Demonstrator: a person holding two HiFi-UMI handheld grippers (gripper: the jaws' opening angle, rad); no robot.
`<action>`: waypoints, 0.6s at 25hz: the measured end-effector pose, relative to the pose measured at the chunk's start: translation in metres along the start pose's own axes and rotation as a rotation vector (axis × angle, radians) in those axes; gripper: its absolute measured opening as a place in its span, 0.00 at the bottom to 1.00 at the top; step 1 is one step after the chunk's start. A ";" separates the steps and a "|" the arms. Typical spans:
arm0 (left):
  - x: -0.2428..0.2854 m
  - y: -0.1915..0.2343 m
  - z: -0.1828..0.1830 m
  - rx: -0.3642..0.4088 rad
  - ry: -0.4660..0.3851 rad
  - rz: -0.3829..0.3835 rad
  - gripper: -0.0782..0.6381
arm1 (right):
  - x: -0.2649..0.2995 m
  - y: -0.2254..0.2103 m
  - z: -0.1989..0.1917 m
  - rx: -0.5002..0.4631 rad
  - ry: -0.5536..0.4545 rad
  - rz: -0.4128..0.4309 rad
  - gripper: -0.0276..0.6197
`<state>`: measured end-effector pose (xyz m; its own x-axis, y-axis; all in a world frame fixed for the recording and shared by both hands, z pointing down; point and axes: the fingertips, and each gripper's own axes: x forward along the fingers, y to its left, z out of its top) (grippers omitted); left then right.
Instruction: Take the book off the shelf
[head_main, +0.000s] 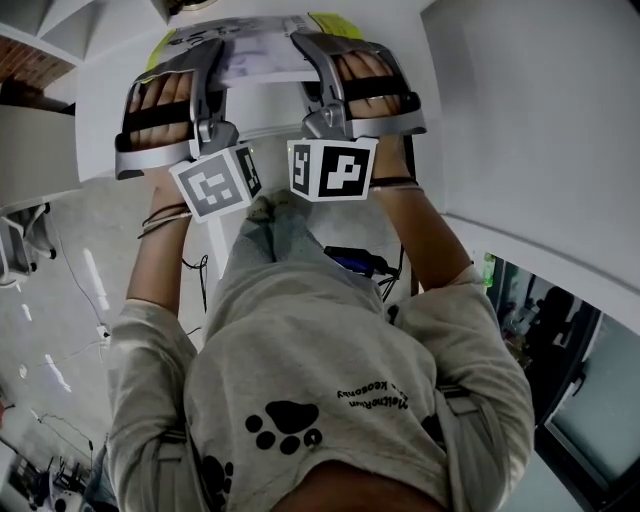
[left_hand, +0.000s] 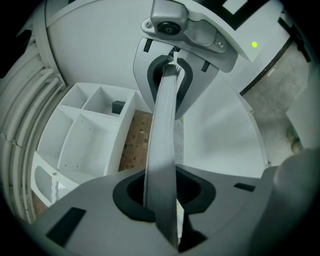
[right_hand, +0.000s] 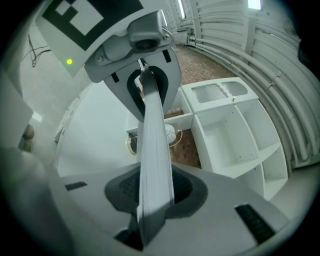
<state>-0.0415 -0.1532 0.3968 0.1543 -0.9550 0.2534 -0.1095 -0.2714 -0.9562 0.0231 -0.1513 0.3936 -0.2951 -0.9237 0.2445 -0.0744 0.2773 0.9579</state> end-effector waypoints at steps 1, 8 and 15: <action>0.005 -0.006 -0.003 -0.010 0.000 -0.001 0.22 | 0.006 0.005 -0.001 -0.007 -0.002 -0.002 0.17; 0.033 -0.049 -0.009 -0.043 0.014 -0.031 0.22 | 0.032 0.045 -0.015 -0.017 -0.014 0.016 0.18; 0.040 -0.074 -0.027 -0.058 0.025 -0.065 0.22 | 0.046 0.073 -0.007 -0.018 -0.026 0.037 0.18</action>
<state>-0.0540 -0.1748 0.4823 0.1386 -0.9376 0.3188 -0.1569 -0.3386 -0.9277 0.0103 -0.1755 0.4756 -0.3223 -0.9056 0.2757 -0.0456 0.3057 0.9510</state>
